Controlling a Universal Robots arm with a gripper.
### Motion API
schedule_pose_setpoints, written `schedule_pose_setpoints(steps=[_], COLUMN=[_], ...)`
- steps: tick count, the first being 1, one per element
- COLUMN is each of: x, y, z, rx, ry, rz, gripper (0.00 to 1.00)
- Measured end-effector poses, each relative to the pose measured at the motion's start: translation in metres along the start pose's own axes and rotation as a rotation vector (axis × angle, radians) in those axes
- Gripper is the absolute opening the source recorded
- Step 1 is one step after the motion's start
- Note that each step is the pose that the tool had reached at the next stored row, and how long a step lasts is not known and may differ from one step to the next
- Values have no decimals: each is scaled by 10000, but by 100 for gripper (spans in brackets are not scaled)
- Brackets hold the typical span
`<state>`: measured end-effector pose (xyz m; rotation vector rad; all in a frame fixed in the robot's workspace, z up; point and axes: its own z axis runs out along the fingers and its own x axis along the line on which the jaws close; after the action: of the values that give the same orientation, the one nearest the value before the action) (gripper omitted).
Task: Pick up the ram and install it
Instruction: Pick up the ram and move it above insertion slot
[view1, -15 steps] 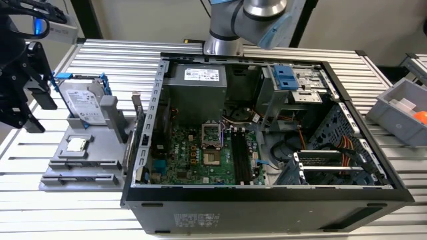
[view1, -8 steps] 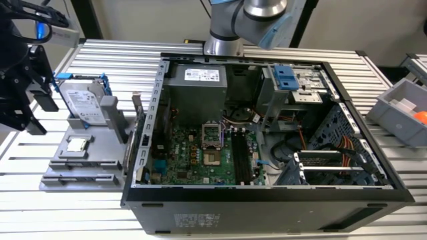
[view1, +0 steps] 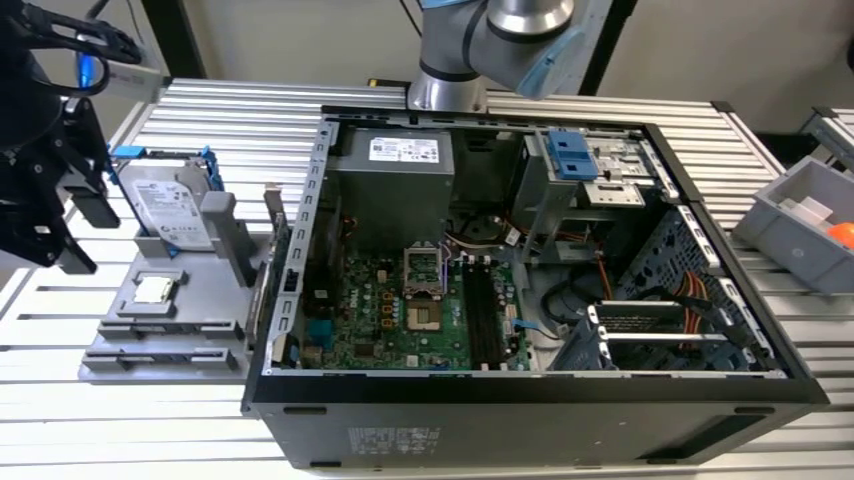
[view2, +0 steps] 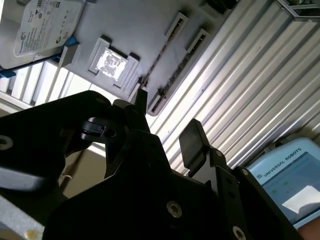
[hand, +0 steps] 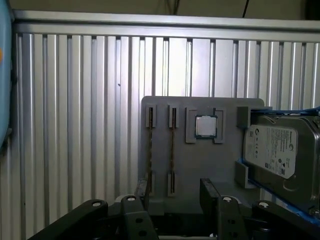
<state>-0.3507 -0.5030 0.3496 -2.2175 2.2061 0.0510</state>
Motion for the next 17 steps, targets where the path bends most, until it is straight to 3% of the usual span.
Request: schedule_pose_setpoints(steps=[17], x=[4], y=[-2], z=[122], rx=[1], ry=[-1], rz=[0], gripper=[100])
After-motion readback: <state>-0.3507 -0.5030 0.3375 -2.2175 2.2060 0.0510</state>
